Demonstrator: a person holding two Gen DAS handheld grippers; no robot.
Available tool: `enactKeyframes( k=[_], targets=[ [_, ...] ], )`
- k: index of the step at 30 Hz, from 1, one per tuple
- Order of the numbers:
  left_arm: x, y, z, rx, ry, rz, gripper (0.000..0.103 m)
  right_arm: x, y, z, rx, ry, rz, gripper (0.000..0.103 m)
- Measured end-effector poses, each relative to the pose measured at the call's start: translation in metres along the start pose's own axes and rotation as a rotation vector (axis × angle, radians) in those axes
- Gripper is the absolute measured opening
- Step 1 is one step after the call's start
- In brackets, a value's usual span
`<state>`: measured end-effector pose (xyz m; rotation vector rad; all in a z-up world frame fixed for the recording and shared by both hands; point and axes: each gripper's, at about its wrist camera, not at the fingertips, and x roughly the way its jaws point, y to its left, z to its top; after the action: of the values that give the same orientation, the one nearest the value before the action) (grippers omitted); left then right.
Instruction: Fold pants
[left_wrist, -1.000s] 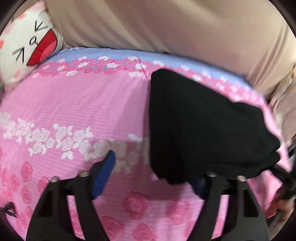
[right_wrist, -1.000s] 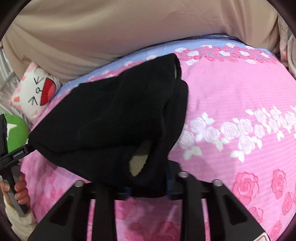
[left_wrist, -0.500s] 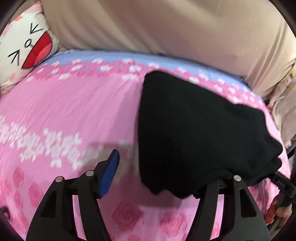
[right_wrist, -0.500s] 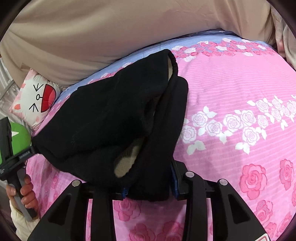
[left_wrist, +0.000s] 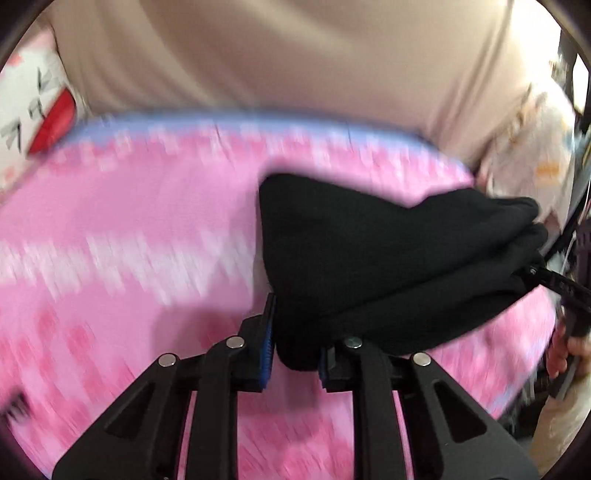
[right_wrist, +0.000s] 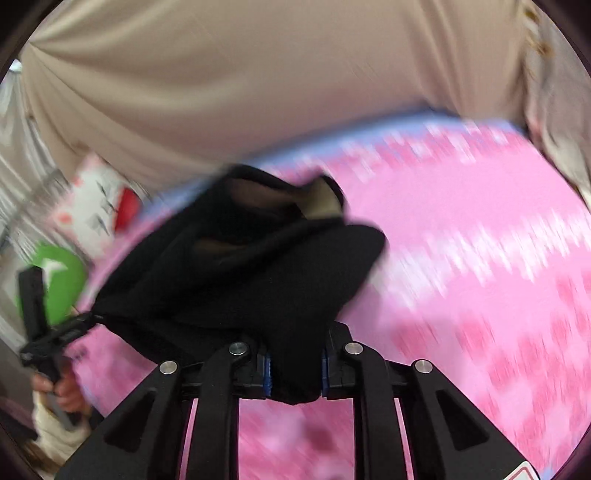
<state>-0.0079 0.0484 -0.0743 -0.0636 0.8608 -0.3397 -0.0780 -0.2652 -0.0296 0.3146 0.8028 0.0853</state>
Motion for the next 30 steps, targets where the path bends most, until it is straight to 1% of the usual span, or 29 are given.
enactKeyframes(
  k=[1, 2, 3, 4, 5, 7, 9, 11, 12, 13, 14, 15, 16, 17, 18, 19, 20, 21, 22, 23, 25, 26, 28, 29, 30],
  targets=[
    [0.011, -0.004, -0.013, -0.002, 0.043, 0.01, 0.017, 0.014, -0.018, -0.02, 0.052, 0.061, -0.015, 0.016],
    [0.019, -0.008, -0.029, -0.003, 0.065, 0.048, 0.018, 0.023, -0.03, -0.035, 0.09, 0.099, -0.014, 0.016],
    [0.015, -0.009, -0.037, -0.012, 0.039, 0.057, 0.018, 0.021, -0.043, -0.05, 0.146, 0.046, 0.048, 0.016],
    [0.012, -0.01, -0.039, -0.016, 0.035, 0.064, 0.017, 0.017, -0.047, -0.053, 0.173, 0.036, 0.066, 0.016],
    [0.009, -0.008, -0.039, -0.028, 0.042, 0.067, 0.017, 0.014, -0.047, -0.053, 0.187, 0.032, 0.056, 0.016],
    [0.008, -0.005, -0.036, -0.035, 0.048, 0.065, 0.017, 0.013, -0.038, -0.048, 0.151, 0.024, 0.025, 0.016],
    [0.006, -0.008, -0.033, -0.028, 0.065, 0.065, 0.017, 0.008, -0.024, -0.04, 0.086, 0.007, -0.014, 0.016],
    [-0.011, -0.014, -0.031, 0.004, 0.041, 0.072, 0.018, 0.004, -0.019, -0.038, 0.048, 0.021, -0.029, 0.02],
    [-0.026, -0.016, -0.029, 0.025, 0.016, 0.06, 0.019, 0.001, -0.019, -0.043, 0.02, 0.055, -0.053, 0.028],
    [-0.033, -0.015, -0.027, 0.032, 0.006, 0.05, 0.021, -0.004, -0.021, -0.049, 0.0, 0.071, -0.095, 0.045],
    [-0.046, -0.016, -0.025, 0.04, -0.017, 0.042, 0.036, -0.013, -0.021, -0.052, -0.006, 0.07, -0.135, 0.051],
    [-0.055, -0.016, -0.022, 0.042, -0.038, 0.041, 0.06, -0.023, -0.022, -0.054, -0.004, 0.052, -0.144, 0.053],
    [-0.064, -0.016, -0.013, 0.035, -0.071, 0.037, 0.07, -0.034, -0.022, -0.053, 0.001, 0.023, -0.131, 0.053],
    [-0.068, -0.015, -0.006, 0.026, -0.092, 0.029, 0.082, -0.045, -0.017, -0.051, 0.016, -0.013, -0.099, 0.055],
    [-0.07, -0.012, 0.005, 0.006, -0.115, 0.01, 0.087, -0.059, -0.014, -0.042, 0.042, -0.061, -0.03, 0.062],
    [-0.07, -0.011, 0.011, -0.002, -0.124, -0.005, 0.087, -0.065, -0.01, -0.032, 0.055, -0.095, 0.037, 0.072],
    [-0.066, -0.01, 0.022, -0.005, -0.127, -0.031, 0.089, -0.064, -0.004, -0.023, 0.057, -0.113, 0.088, 0.076],
    [-0.057, -0.009, 0.033, -0.006, -0.119, -0.047, 0.093, -0.06, 0.001, -0.013, 0.051, -0.115, 0.141, 0.077],
    [-0.044, -0.009, 0.043, -0.01, -0.107, -0.045, 0.093, -0.048, 0.005, -0.003, 0.037, -0.098, 0.17, 0.077],
    [-0.029, -0.009, 0.051, -0.015, -0.088, -0.038, 0.093, -0.035, 0.007, 0.003, 0.022, -0.077, 0.171, 0.077],
    [-0.005, -0.009, 0.058, -0.007, -0.041, -0.048, 0.093, 0.0, 0.005, 0.012, 0.006, -0.026, 0.091, 0.077],
    [0.014, -0.007, 0.061, -0.019, -0.006, 0.003, 0.093, 0.021, 0.002, 0.014, 0.01, 0.017, 0.052, 0.077],
    [0.044, -0.003, 0.061, -0.021, 0.049, 0.053, 0.093, 0.043, 0.001, 0.013, 0.04, 0.058, 0.056, 0.076],
    [0.059, 0.004, 0.059, -0.054, 0.082, 0.067, 0.094, 0.05, -0.001, 0.011, 0.046, 0.07, 0.058, 0.076],
    [0.068, 0.011, 0.057, -0.091, 0.104, 0.015, 0.094, 0.054, -0.002, 0.011, 0.041, 0.07, 0.054, 0.076]
  ],
)
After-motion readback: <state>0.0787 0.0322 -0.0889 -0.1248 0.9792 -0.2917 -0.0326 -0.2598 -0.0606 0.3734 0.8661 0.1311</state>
